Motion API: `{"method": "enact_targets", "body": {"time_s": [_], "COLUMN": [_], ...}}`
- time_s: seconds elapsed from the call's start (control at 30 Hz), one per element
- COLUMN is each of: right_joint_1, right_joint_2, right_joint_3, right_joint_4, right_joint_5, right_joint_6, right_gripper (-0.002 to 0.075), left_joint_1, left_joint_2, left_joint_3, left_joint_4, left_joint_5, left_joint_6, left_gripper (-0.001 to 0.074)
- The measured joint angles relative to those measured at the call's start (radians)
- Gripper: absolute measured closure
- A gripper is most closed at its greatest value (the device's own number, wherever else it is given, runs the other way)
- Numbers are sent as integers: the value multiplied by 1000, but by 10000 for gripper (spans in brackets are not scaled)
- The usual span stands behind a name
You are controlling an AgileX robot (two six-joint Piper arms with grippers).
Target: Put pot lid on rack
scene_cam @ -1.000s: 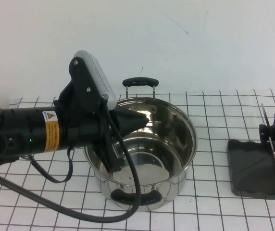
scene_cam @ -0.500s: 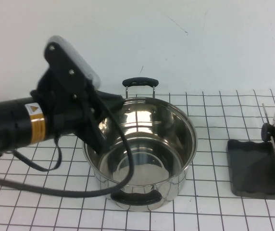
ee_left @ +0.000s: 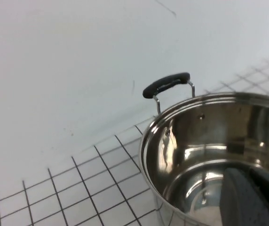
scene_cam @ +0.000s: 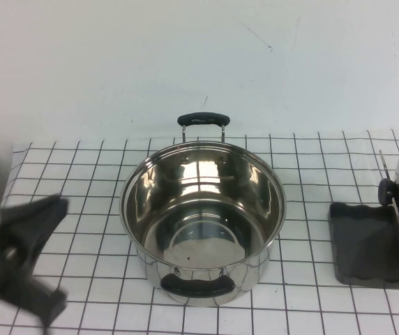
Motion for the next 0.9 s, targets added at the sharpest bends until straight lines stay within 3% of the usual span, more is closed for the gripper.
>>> {"method": "enact_targets", "body": {"time_s": [0.17,0.43,0.6,0.9], "right_joint_1": [0,0,0,0], "right_joint_2": [-117,-162,-162,-162], "right_joint_3": [193,382,414,418], "right_joint_4": [156,530,589,595], "right_joint_5": [-98,-117,-134,-138], "right_joint_6": [-86,-419,-521,-537], "right_gripper": [726,727,727,727], "left_joint_1": [0,0,0,0], "left_joint_2": [-277,-592,-660,-661], "left_joint_3": [164,330,398,481], "left_joint_4": [-4,-17,-23,-23], "left_joint_5": [60,264,283,228], "left_joint_6": [-134,-174,-174,-198], "left_gripper": [736,736,736,736]}}
